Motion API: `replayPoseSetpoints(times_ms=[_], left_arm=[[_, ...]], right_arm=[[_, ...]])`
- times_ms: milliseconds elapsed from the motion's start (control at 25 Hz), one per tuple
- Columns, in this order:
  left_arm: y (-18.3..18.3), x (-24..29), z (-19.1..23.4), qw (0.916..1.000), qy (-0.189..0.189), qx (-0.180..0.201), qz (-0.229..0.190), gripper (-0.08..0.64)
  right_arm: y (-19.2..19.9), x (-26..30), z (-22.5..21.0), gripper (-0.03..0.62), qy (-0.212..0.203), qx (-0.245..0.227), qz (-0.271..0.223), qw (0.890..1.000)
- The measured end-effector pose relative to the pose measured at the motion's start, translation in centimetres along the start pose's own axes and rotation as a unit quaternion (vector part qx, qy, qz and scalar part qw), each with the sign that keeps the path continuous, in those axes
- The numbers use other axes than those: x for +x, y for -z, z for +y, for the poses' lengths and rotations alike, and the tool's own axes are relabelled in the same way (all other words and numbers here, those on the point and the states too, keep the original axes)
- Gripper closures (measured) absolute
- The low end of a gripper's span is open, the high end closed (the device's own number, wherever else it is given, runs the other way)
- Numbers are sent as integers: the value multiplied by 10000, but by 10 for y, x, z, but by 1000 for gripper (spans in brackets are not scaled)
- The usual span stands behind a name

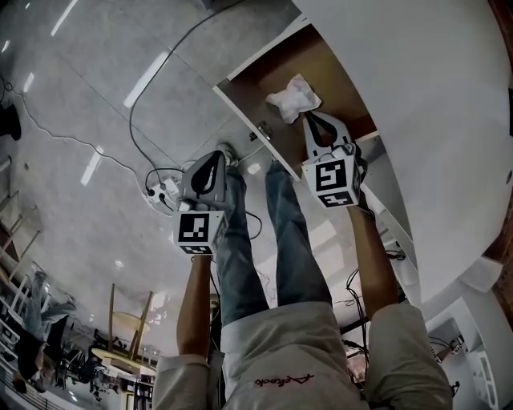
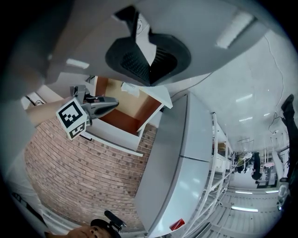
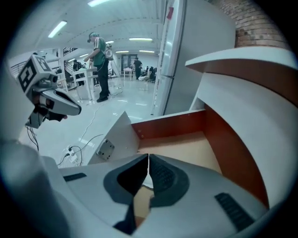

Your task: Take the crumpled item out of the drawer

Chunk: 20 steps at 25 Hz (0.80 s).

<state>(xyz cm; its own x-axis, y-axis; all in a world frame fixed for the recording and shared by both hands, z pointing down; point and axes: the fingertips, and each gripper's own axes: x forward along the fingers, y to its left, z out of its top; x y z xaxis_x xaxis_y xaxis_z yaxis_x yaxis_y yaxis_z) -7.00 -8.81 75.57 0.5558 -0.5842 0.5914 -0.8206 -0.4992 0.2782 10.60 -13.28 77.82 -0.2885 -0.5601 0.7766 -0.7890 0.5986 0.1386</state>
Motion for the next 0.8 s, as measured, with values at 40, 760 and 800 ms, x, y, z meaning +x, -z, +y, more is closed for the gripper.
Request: replayPoseSetpoints(times_ms=[40, 760, 800], left_arm=[[0, 0, 1, 10000, 6, -7, 6, 551], [6, 3, 25, 9995, -119, -301, 11, 551], [6, 3, 26, 9994, -125, -319, 6, 551]], right_arm=[[-1, 4, 0, 578, -25, -113, 75, 9999], [16, 82, 18, 578, -515, -3098, 1206, 9417], [18, 85, 18, 578, -546, -3293, 1263, 9342]])
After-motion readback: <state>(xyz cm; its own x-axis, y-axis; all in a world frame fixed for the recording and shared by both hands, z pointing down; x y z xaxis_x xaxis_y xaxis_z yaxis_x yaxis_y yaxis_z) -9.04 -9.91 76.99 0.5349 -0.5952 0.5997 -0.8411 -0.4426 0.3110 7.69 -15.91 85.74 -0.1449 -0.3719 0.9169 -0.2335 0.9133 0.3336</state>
